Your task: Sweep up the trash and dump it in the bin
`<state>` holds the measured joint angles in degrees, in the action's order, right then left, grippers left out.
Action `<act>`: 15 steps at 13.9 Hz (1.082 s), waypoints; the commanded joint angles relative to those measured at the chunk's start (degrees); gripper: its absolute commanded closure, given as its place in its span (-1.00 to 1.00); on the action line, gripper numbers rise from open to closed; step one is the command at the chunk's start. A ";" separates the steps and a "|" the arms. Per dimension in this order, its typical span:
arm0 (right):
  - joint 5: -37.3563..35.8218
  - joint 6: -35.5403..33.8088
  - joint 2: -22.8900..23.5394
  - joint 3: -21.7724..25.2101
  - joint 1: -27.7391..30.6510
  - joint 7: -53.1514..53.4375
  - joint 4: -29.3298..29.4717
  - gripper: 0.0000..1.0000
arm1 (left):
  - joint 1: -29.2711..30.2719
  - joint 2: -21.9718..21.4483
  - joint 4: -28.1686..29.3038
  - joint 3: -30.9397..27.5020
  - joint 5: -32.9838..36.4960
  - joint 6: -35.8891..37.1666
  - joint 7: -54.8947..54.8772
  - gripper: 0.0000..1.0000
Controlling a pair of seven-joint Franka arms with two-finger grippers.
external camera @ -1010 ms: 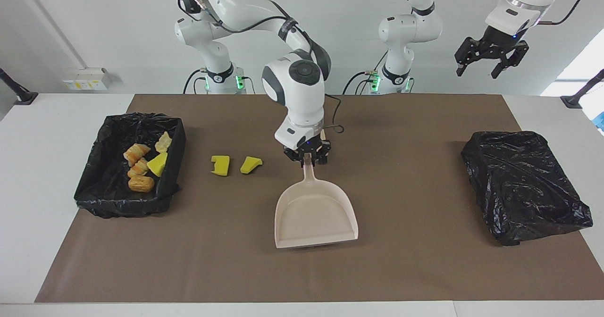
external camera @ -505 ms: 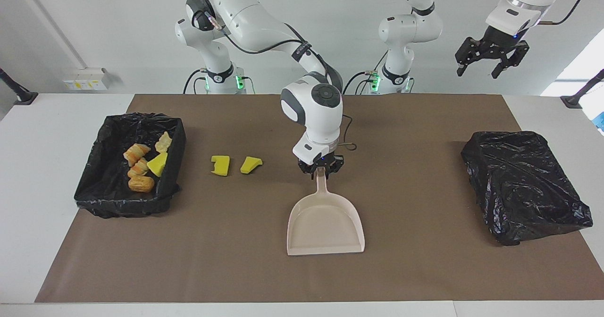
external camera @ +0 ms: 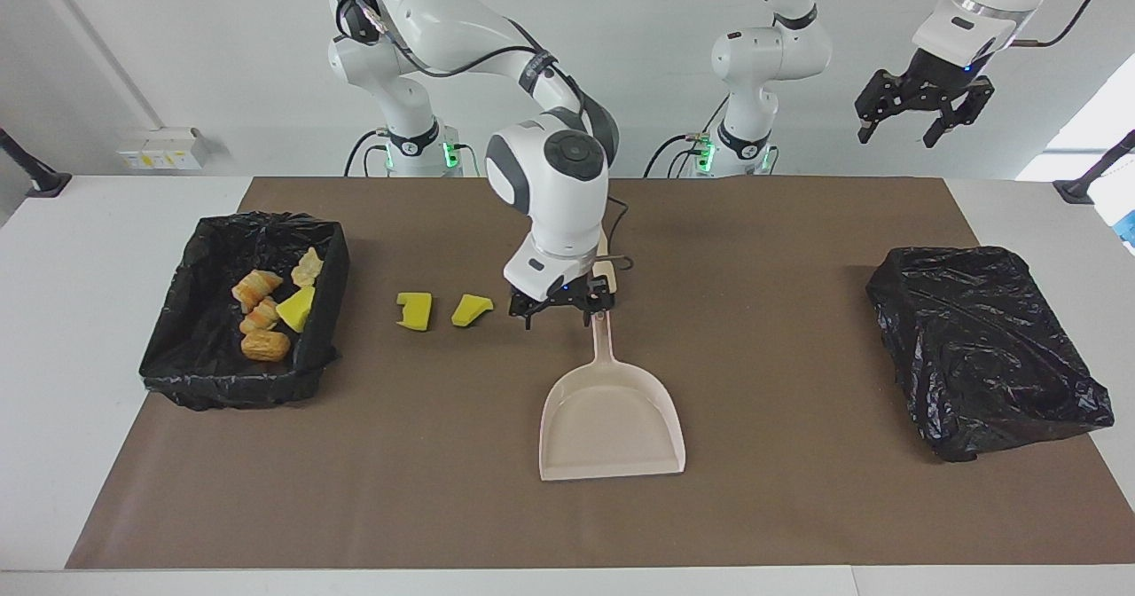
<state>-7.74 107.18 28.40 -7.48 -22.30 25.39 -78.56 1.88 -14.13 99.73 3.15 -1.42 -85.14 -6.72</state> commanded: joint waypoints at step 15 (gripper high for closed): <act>3.61 -17.27 -17.85 5.09 20.72 -27.68 2.01 -1.00 | -0.73 17.09 -7.60 7.29 0.28 -19.53 16.98 -1.00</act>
<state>-5.14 90.60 12.00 -4.04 -1.84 -1.12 -75.79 1.72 -2.92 97.83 8.30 -1.49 -104.19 5.87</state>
